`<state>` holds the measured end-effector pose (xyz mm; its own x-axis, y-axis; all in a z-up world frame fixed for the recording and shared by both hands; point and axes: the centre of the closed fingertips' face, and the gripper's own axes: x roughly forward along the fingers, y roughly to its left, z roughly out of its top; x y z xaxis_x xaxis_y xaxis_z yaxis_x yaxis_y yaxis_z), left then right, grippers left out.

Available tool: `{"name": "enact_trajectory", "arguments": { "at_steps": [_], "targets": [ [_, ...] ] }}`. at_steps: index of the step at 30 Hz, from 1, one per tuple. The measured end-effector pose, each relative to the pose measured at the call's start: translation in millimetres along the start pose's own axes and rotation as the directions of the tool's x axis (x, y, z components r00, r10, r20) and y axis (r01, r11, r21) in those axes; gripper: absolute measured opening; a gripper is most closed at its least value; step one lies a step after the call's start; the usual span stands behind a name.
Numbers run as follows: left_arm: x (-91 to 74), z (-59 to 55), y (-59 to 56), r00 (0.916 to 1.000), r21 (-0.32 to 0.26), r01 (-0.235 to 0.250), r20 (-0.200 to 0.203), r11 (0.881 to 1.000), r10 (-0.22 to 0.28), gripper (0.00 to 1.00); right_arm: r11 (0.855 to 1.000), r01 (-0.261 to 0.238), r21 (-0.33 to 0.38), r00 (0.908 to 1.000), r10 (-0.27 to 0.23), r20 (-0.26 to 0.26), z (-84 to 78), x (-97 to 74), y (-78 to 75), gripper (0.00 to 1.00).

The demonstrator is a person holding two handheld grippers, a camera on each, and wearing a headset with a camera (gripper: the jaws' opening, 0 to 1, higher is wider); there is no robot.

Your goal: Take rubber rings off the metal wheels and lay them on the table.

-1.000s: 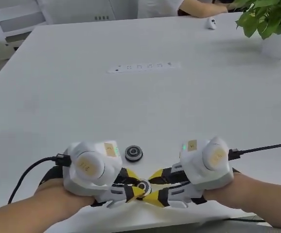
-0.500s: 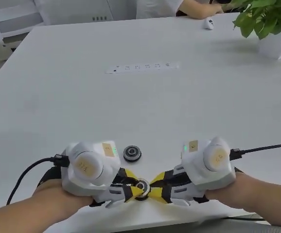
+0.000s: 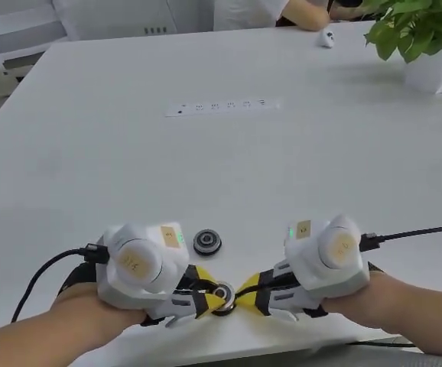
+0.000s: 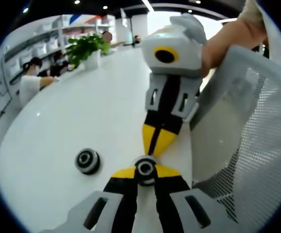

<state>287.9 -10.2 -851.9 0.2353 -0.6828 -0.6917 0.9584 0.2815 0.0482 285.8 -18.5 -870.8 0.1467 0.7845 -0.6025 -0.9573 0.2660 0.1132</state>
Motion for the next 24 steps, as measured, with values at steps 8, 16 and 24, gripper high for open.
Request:
{"name": "enact_trajectory", "arguments": {
  "at_steps": [8,16,24],
  "targets": [
    [0.3,-0.5,0.6,1.0,0.009,-0.004,-0.007,1.0,0.004,0.13,0.996,0.004,0.084,0.9998,-0.006,0.019,4.0,-4.3,0.3,0.0],
    [0.6,-0.2,0.5,1.0,0.008,-0.004,-0.006,1.0,0.004,0.13,0.983,-0.003,0.185,0.9989,-0.005,0.046,7.4,-8.6,-0.6,0.0],
    [0.4,-0.3,0.5,0.9999,0.01,-0.009,-0.01,1.0,0.009,0.12,0.963,-0.016,0.269,0.9972,-0.004,0.075,10.2,-8.1,-1.8,0.0]
  ]
}}
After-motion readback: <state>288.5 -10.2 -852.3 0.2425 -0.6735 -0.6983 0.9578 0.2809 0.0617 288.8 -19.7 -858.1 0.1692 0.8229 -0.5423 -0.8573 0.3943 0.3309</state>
